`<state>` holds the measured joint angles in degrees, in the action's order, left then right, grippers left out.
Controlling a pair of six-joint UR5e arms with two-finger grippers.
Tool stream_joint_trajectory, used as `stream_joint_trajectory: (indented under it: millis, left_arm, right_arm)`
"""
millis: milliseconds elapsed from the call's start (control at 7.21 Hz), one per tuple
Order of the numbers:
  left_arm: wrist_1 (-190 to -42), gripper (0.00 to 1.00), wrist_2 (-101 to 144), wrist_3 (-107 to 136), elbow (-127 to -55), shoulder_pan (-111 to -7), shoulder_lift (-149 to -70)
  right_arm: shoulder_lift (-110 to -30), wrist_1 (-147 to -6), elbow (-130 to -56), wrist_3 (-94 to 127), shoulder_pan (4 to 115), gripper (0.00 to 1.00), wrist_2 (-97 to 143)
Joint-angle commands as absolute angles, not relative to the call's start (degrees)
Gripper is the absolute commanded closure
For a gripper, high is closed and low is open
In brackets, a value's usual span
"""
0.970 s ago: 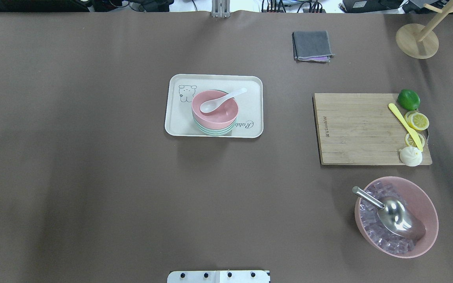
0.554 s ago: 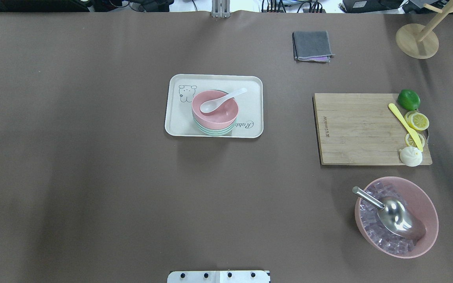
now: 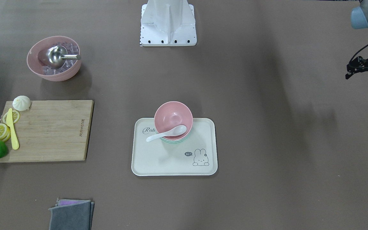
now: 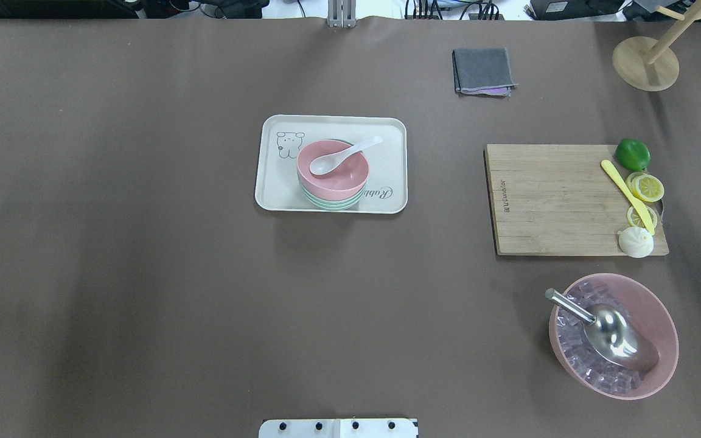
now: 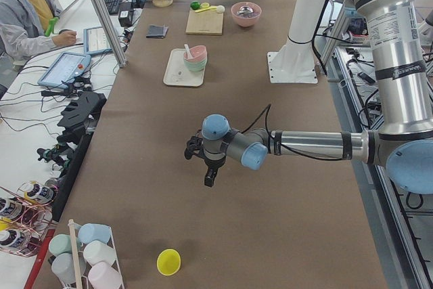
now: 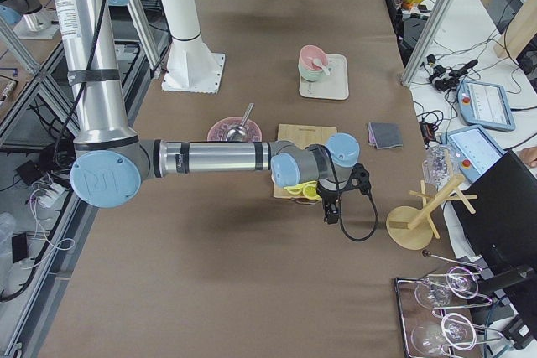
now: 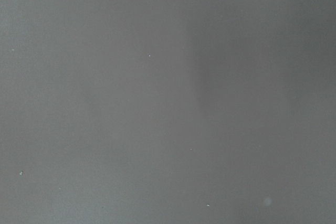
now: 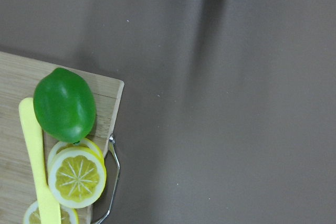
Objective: Stack pink bowl on green and place spoon
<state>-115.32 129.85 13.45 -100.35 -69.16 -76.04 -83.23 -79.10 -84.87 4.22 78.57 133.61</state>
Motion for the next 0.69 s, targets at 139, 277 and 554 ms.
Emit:
stream_joint_trajectory:
  millis: [139,277,554]
  left_arm:
    - [-115.2,0.02,129.9,14.0,-91.5,-70.0,-83.5]
    - [-115.1,0.02,130.5,17.7,-91.1,-71.3,-84.5]
    - [-115.7,0.02,130.7,19.2,-91.2,-71.9,-84.1]
  right_arm:
    - [-83.4,-79.1,-85.0,4.2,78.7,0.00,133.9]
    - [-83.5,-79.1,-85.0,4.2,78.7,0.00,134.1]
    - [-83.4,-79.1,-85.0,4.2,78.8,0.00,134.1]
